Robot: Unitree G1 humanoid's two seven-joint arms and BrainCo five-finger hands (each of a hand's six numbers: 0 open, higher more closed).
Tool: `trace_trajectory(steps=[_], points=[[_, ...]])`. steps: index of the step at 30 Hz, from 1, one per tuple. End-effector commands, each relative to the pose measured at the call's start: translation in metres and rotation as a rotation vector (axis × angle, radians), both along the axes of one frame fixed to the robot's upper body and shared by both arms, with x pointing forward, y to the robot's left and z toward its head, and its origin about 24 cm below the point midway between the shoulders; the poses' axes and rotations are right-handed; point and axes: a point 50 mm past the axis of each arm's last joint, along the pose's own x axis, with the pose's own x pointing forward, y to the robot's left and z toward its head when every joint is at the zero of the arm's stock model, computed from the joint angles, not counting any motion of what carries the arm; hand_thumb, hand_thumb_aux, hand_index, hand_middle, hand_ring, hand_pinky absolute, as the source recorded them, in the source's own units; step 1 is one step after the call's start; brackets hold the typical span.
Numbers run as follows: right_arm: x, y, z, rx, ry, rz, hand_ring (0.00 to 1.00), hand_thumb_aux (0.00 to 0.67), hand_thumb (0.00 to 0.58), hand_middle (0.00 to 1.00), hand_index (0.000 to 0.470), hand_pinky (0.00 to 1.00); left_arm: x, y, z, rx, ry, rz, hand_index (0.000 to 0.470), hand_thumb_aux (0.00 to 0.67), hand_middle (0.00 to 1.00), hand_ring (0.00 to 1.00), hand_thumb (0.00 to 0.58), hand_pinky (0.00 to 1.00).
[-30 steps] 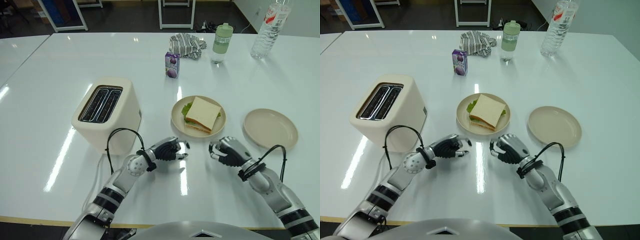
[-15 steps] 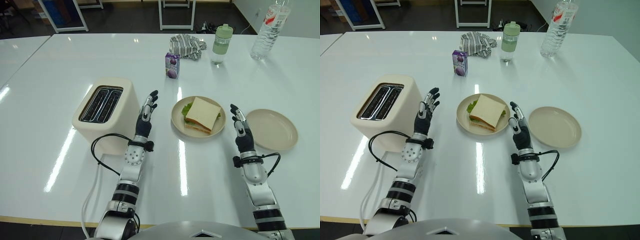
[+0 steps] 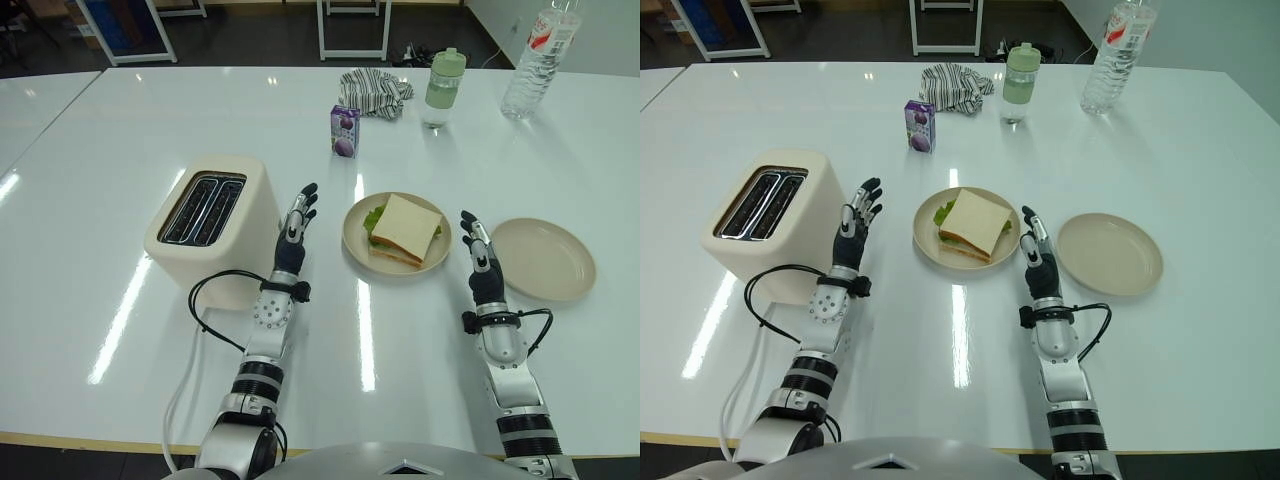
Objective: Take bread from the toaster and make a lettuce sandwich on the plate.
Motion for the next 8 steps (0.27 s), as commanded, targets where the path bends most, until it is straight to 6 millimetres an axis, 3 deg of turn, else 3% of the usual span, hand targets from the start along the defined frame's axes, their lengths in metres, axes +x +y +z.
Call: trace_trajectory(steps=[1, 8], points=[[0.0029, 0.0005, 0.0010, 0.033, -0.004, -0.010, 0.00, 0.000, 0.000, 0.00, 0.000, 0.00, 0.0010, 0.0042, 0.0007, 0.007, -0.001, 0.006, 0.000, 0.000, 0.00, 0.00, 0.000, 0.00], [0.0027, -0.0015, 0.0031, 0.065, -0.014, -0.028, 0.00, 0.000, 0.000, 0.00, 0.000, 0.00, 0.0008, 0.0028, 0.0021, 0.006, -0.010, 0.006, 0.000, 0.000, 0.00, 0.00, 0.000, 0.00]])
